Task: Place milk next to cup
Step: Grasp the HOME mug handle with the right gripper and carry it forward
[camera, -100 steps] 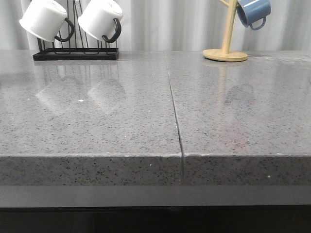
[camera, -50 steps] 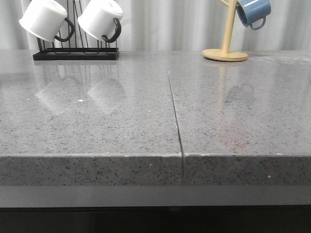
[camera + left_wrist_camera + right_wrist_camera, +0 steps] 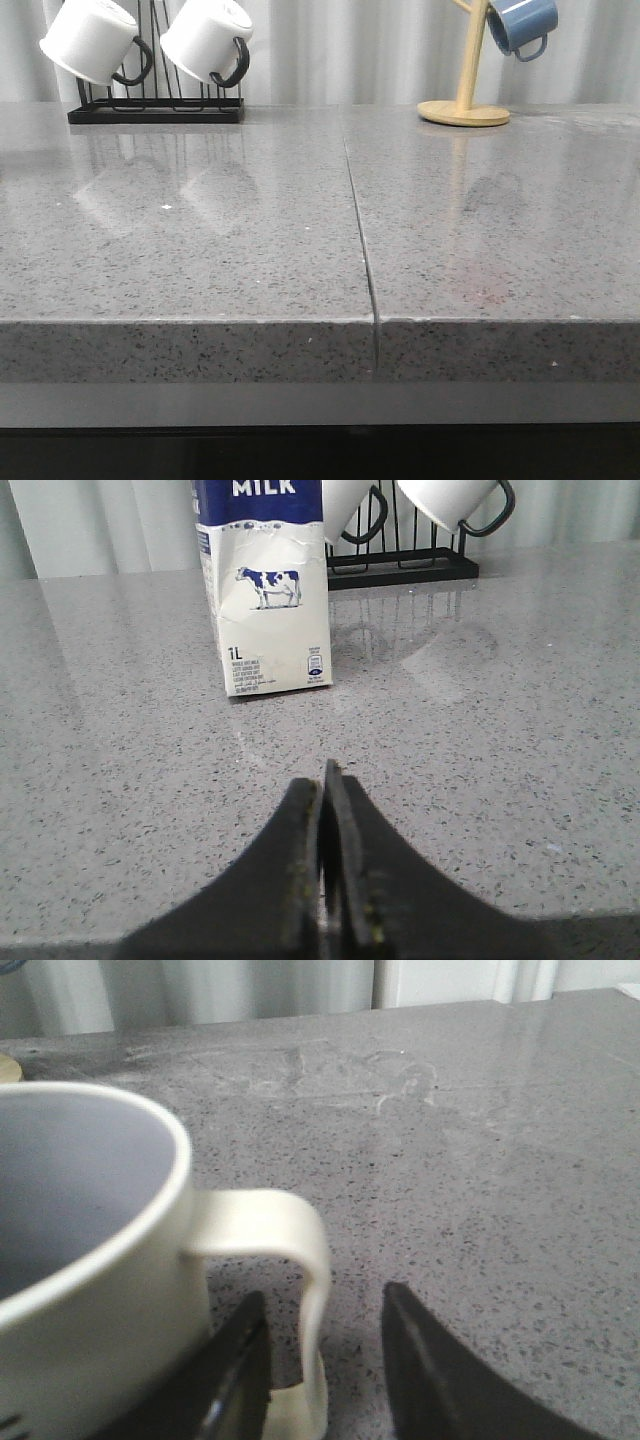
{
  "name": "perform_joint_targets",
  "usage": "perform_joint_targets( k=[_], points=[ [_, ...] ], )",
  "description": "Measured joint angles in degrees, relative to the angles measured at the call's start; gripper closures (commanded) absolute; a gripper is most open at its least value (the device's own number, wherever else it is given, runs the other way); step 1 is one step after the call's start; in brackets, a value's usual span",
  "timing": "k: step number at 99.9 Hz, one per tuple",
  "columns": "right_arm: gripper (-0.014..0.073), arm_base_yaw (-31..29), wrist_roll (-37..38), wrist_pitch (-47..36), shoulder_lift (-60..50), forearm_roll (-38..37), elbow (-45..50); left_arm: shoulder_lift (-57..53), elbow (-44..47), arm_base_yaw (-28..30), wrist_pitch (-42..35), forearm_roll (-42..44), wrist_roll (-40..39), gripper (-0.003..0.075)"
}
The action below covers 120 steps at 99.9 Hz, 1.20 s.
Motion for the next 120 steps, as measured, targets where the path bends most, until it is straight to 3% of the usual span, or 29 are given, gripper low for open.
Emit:
perform_joint_targets(
  k=[11,22,50,74,100,120],
  points=[
    [0.0561,0.0,0.0,1.0,0.9,0.0,-1.1,0.0,0.0,0.0,0.0,0.0,0.0,0.0741],
    [0.0664,0.0,0.0,1.7,0.9,0.0,-1.1,0.0,0.0,0.0,0.0,0.0,0.0,0.0741],
    [0.0659,2.5,0.0,3.6,-1.2,-1.1,-1.3,0.0,0.0,0.0,0.0,0.0,0.0,0.0741],
    [0.0659,14.4,0.0,3.3,-6.7,-2.6,-1.5,0.0,0.0,0.0,0.0,0.0,0.0,0.0741],
    [0.0659,29.2,0.0,4.8,-4.2,-2.9,-6.2,0.0,0.0,0.0,0.0,0.0,0.0,0.0741],
    [0.0659,34.8,0.0,6.5,1.3,-3.0,-10.7,0.0,0.0,0.0,0.0,0.0,0.0,0.0741]
  ],
)
